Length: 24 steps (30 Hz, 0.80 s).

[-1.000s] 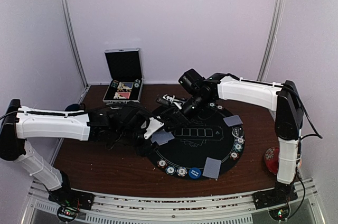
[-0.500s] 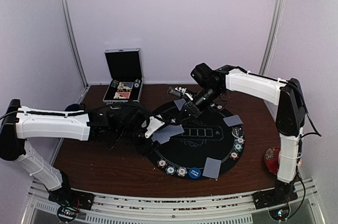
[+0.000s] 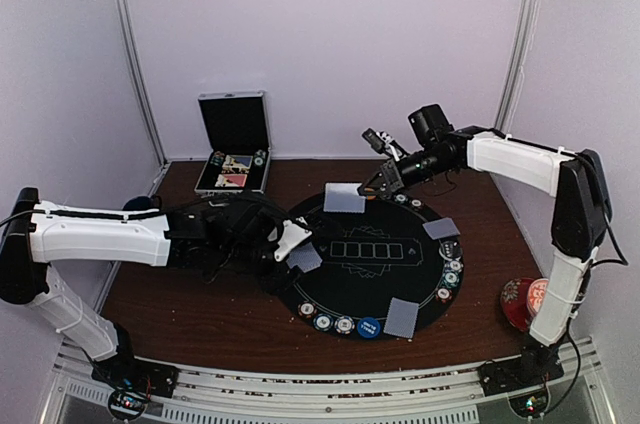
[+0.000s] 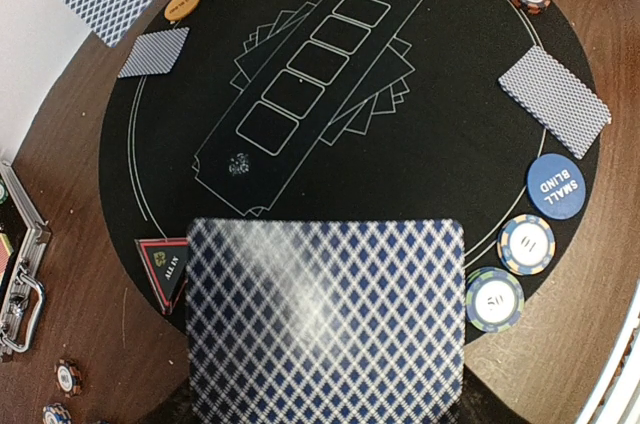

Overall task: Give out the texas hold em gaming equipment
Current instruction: Distribute the poker card in the big blind area.

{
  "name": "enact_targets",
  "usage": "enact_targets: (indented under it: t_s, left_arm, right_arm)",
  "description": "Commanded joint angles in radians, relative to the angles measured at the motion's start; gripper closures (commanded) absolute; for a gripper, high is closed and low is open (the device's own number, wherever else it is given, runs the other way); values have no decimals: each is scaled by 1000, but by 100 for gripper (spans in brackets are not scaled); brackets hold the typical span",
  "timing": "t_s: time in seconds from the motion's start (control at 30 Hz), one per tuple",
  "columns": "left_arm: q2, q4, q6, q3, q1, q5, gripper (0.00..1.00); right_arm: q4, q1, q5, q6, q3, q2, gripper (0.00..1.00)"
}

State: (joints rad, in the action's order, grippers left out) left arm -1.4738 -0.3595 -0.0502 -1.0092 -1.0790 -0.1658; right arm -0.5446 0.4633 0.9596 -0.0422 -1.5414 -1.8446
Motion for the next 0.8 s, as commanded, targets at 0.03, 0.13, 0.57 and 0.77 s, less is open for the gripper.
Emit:
enact_targets:
  t_s: [0.03, 0.13, 0.57, 0.77]
  left_arm:
    - [9, 50, 3, -17, -2, -8, 35]
    - [10, 50, 5, -16, -2, -9, 35]
    - [18, 50, 12, -16, -2, -14, 35]
    - [17, 50, 13, -15, -2, -18, 35]
  right_arm:
    - [484, -24, -202, -375, 101, -23, 100]
    - [512, -26, -275, -442, 35, -113, 100]
    - [529, -32, -529, -513, -172, -382, 100]
    - [478, -36, -583, -477, -236, -463, 100]
